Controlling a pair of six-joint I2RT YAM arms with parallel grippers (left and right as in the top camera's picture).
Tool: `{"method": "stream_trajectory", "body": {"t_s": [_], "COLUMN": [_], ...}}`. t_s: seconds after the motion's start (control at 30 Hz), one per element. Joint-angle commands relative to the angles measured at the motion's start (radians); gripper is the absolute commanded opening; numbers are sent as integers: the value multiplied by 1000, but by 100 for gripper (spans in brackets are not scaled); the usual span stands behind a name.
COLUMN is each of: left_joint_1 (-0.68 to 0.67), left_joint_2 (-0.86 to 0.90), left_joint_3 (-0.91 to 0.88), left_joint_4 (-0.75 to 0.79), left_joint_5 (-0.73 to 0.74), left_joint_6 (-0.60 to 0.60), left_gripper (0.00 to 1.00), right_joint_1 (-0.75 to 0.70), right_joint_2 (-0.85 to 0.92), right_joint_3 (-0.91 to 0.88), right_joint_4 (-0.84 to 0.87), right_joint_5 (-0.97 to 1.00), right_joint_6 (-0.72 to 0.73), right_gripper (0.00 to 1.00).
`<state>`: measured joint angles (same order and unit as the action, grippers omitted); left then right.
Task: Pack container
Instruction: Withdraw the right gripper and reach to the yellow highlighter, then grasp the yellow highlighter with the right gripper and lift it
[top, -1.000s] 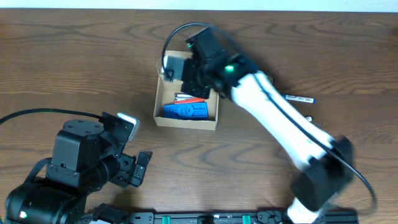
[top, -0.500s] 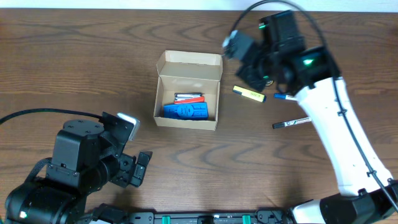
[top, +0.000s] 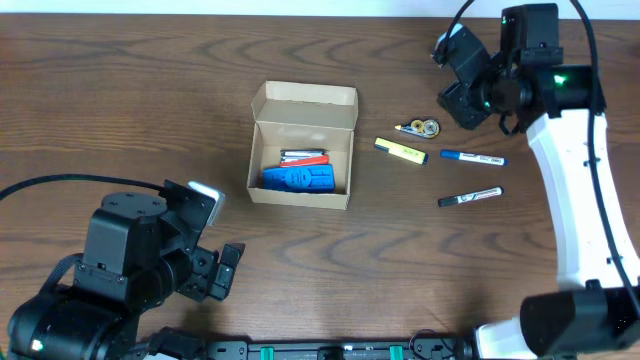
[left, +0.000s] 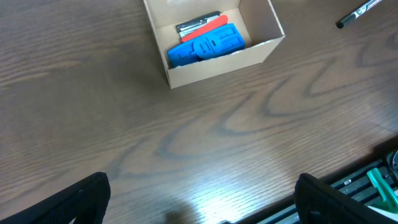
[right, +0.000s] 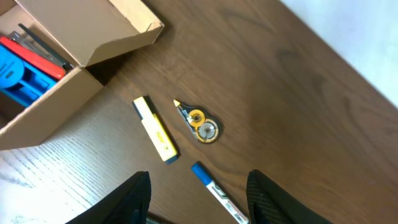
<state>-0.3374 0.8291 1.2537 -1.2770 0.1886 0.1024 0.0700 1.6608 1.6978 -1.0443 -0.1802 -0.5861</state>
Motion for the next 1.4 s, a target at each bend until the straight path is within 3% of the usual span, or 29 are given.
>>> {"method": "stream_trajectory", "body": {"t_s": [0.0,0.57,0.73,1.37], "left_joint_1": [3,3,3,3], "left_joint_2": [1,1,1,1], "left_joint_3": [14,14,14,14], "left_joint_4": [-3,-3,-3,-3], "left_joint_5": [11,11,11,11], "left_joint_6": [6,6,6,6], "left_gripper": [95,95,95,95], "right_joint_1": [-7,28,65,129], "right_joint_2": [78,352,404,407], "right_joint_3": [-23,-26,-51,-315], "right_joint_4": [13,54,64,372], "right_joint_5": [-30,-39,-37,17], "right_joint_6": [9,-39,-40,-12], "right_gripper": [53,67,67,65]}}
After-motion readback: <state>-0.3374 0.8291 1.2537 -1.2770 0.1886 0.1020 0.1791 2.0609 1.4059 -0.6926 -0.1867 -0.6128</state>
